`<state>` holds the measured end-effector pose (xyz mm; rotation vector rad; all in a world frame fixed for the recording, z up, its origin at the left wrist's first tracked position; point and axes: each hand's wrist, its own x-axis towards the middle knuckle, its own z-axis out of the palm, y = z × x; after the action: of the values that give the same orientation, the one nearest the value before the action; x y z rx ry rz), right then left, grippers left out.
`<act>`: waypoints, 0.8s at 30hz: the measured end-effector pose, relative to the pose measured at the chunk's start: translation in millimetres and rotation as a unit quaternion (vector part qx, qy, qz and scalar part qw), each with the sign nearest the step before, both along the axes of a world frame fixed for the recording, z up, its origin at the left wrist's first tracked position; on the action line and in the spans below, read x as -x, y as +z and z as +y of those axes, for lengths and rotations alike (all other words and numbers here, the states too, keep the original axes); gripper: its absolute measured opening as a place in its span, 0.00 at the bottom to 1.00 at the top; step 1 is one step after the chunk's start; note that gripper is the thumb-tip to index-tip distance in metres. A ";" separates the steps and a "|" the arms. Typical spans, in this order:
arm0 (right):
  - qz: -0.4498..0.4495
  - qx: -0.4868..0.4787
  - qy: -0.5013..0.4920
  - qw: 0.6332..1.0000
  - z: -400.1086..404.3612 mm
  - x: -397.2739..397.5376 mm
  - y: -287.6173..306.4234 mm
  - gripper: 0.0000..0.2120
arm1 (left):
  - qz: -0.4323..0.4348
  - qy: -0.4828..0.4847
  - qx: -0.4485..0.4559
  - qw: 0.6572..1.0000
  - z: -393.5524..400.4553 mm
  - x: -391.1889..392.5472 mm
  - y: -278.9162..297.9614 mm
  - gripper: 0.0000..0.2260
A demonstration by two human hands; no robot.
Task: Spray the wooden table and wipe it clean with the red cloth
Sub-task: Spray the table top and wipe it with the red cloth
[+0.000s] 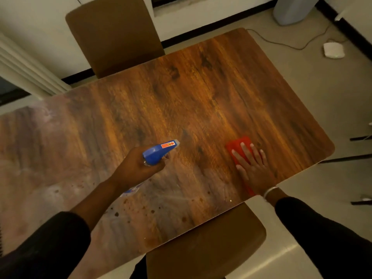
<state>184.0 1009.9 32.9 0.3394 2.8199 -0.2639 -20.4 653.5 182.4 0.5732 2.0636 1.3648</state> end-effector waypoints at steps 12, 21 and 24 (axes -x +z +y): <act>0.044 0.105 -0.053 0.992 -88.5 90.2 25.1 0.20 | 0.019 -0.044 0.059 0.997 -39.5 -47.6 -3.0 0.11; 0.054 0.116 -0.073 0.989 -115.7 83.8 29.2 0.23 | 0.051 -0.083 0.206 0.974 -122.2 -71.7 -20.8 0.08; 0.047 0.110 -0.051 0.991 -126.2 83.0 28.2 0.24 | 0.064 -0.072 0.234 0.968 -136.9 -74.4 -23.1 0.07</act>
<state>101.0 883.6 61.1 0.4325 2.8314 -0.6236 54.0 516.5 159.3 0.5980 2.2939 0.7350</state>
